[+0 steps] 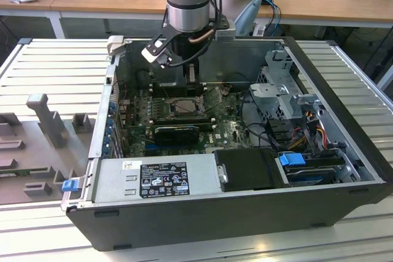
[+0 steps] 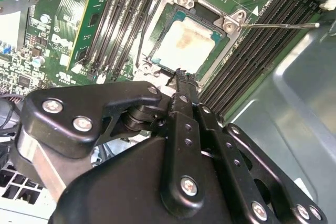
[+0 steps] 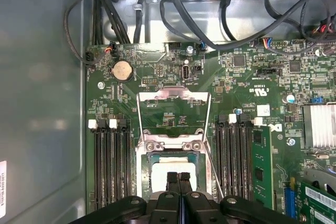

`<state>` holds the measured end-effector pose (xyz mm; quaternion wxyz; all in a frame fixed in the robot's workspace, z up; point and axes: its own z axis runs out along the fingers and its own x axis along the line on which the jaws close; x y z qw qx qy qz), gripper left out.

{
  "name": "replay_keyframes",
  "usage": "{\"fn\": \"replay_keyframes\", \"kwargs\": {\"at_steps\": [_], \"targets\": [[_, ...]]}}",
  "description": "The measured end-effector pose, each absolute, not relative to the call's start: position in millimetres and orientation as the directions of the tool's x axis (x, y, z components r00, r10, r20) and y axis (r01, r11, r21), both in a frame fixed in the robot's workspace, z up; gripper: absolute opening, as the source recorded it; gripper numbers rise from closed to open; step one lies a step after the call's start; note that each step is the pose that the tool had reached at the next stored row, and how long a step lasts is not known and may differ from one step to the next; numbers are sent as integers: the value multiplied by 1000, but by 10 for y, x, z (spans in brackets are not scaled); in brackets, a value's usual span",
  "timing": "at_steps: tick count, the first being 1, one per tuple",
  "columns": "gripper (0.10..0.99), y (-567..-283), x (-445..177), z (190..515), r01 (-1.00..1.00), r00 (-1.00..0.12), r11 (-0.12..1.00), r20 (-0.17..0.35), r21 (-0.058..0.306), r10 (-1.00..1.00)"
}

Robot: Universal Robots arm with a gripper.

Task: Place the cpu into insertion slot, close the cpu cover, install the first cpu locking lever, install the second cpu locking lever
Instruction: 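Close the cpu cover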

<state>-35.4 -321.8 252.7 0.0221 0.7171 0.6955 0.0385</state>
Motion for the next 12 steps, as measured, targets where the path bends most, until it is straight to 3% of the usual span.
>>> {"fn": "replay_keyframes", "kwargs": {"at_steps": [12], "targets": [[106,-3218,-353,2610,996,30,-31,20,85,999]]}}
